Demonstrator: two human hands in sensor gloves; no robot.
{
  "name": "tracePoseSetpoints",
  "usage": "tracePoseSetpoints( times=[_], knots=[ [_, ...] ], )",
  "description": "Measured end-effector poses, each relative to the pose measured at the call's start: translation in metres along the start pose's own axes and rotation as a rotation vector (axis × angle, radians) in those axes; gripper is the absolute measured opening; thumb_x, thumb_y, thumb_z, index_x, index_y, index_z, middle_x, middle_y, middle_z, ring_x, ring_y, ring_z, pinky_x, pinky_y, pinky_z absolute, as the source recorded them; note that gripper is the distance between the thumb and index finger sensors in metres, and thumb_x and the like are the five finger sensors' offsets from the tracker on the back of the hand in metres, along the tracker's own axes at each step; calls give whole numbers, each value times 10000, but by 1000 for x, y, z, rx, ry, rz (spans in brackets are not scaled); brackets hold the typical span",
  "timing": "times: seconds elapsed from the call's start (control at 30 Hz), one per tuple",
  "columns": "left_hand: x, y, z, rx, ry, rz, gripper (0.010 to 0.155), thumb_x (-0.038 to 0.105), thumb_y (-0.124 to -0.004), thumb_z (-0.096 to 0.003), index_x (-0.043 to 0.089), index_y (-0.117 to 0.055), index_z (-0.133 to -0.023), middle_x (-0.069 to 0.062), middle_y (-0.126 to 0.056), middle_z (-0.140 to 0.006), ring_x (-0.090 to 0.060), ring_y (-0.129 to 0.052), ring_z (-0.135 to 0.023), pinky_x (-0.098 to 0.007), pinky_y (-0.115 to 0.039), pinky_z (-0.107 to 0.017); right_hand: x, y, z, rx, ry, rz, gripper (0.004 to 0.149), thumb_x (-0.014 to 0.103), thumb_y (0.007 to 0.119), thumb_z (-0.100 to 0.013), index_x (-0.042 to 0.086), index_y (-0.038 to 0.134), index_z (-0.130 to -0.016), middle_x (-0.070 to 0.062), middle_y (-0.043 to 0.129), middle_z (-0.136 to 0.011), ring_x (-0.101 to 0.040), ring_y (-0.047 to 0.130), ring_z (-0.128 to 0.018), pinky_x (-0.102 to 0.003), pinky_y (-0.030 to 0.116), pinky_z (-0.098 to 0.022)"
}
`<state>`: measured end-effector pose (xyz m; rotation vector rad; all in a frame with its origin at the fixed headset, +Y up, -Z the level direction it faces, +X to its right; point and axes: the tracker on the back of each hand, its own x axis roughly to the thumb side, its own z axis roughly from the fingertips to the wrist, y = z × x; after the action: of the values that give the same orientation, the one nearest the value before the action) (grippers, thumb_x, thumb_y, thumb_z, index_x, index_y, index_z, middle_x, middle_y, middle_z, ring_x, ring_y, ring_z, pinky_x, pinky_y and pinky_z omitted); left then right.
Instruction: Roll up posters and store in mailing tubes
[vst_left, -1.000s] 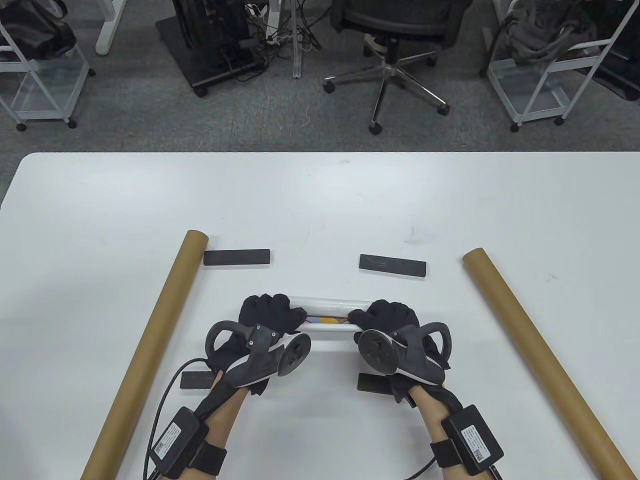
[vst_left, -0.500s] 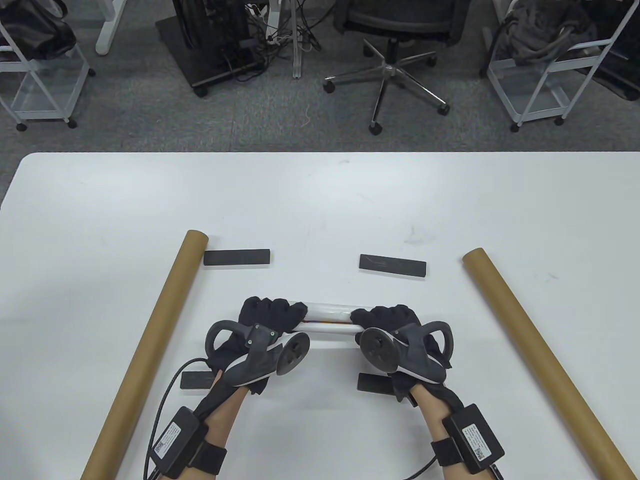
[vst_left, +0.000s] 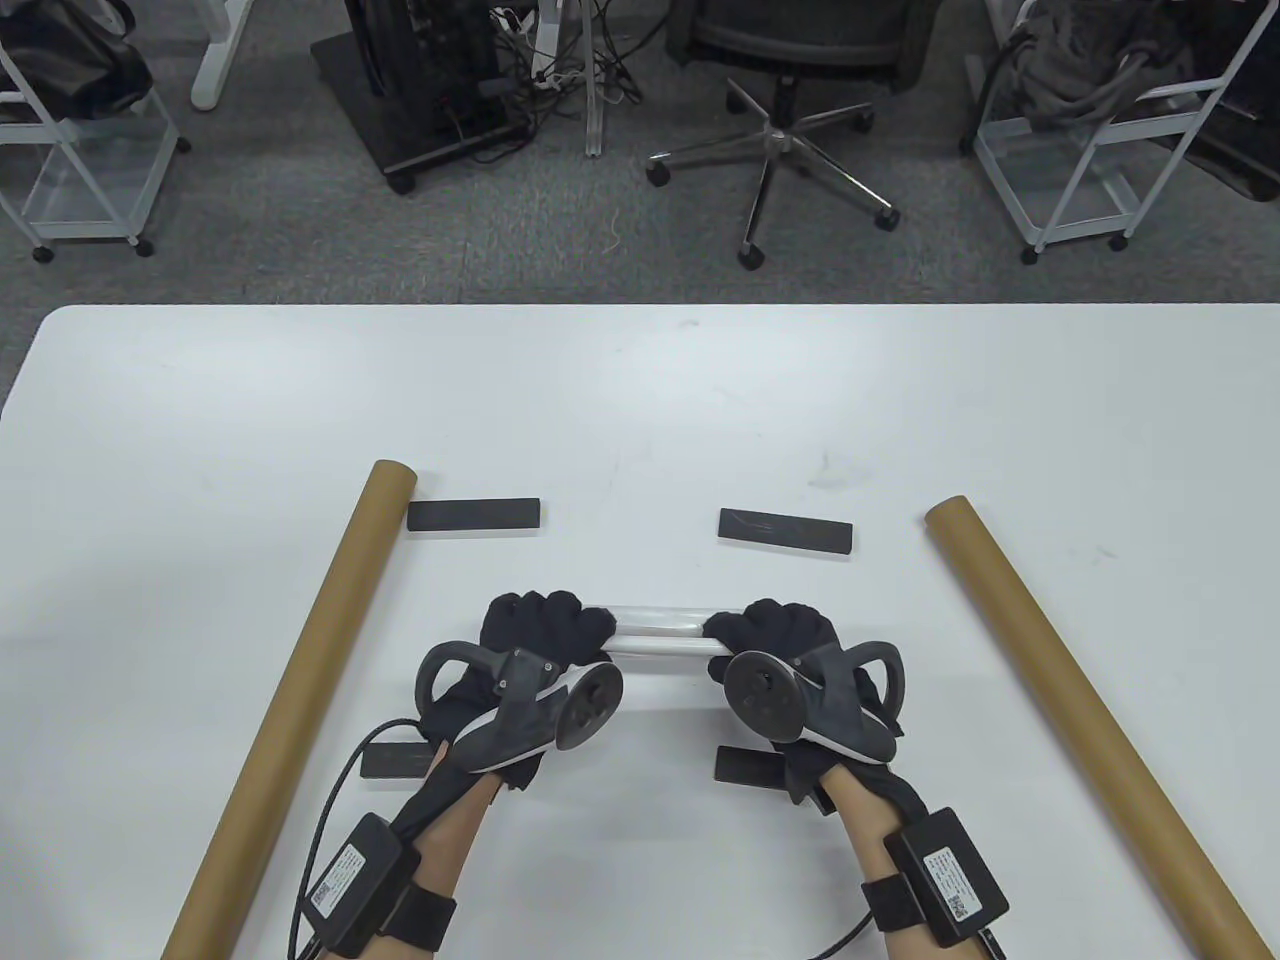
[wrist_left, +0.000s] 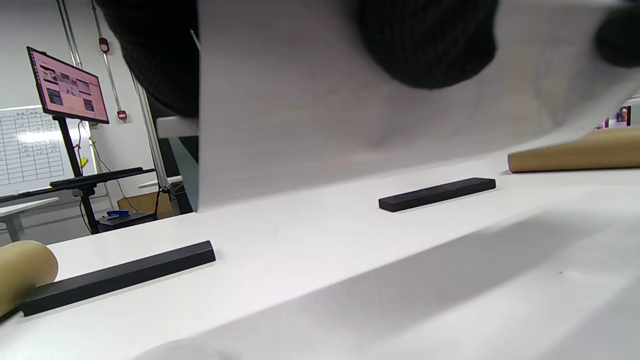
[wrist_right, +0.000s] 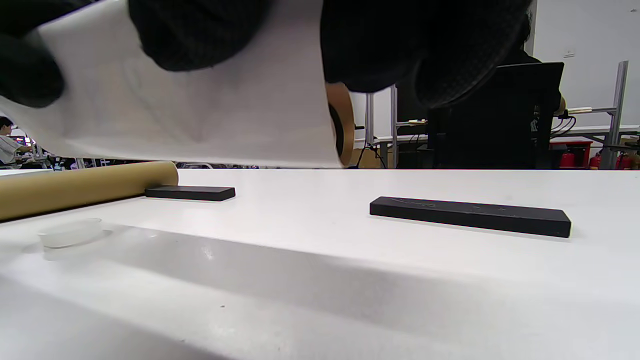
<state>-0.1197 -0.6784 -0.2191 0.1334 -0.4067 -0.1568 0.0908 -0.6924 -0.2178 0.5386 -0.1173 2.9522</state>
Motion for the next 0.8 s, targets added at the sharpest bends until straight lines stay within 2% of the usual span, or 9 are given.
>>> tracePoseSetpoints(
  times=[0.2, 0.37, 0.57, 0.8],
  knots=[
    [-2, -2, 0, 0, 3, 9, 450, 480, -720, -479, 408, -775, -920, 110, -872, -863, -179, -918, -759, -529, -715, -783, 2, 1, 0, -5, -7, 18, 458, 373, 709, -440, 241, 745, -876, -44, 827, -801, -329, 876, -648, -640, 677, -656],
    [-2, 0, 1, 6, 12, -14, 473, 501, -739, -471, 405, -803, -929, 25, -738, -1010, -250, -822, -868, -551, -674, -796, 2, 1, 0, -3, -2, 26, 469, 380, 717, -434, 238, 762, -879, -81, 786, -848, -336, 858, -657, -651, 667, -655],
    [-2, -1, 0, -4, 4, -10, 497, 497, -761, -459, 375, -828, -936, 66, -805, -931, -212, -869, -813, -534, -703, -787, 3, 0, 1, 5, -9, 26, 468, 379, 741, -420, 241, 778, -865, -65, 794, -769, -319, 862, -630, -647, 672, -654],
    [-5, -3, -1, -37, 7, 28, 589, 520, -767, -449, 361, -738, -1015, 99, -860, -899, -181, -927, -783, -522, -725, -779, 3, 1, 1, 5, -6, 27, 546, 383, 751, -408, 214, 726, -927, -49, 821, -756, -312, 880, -632, -640, 677, -657]
  ],
)
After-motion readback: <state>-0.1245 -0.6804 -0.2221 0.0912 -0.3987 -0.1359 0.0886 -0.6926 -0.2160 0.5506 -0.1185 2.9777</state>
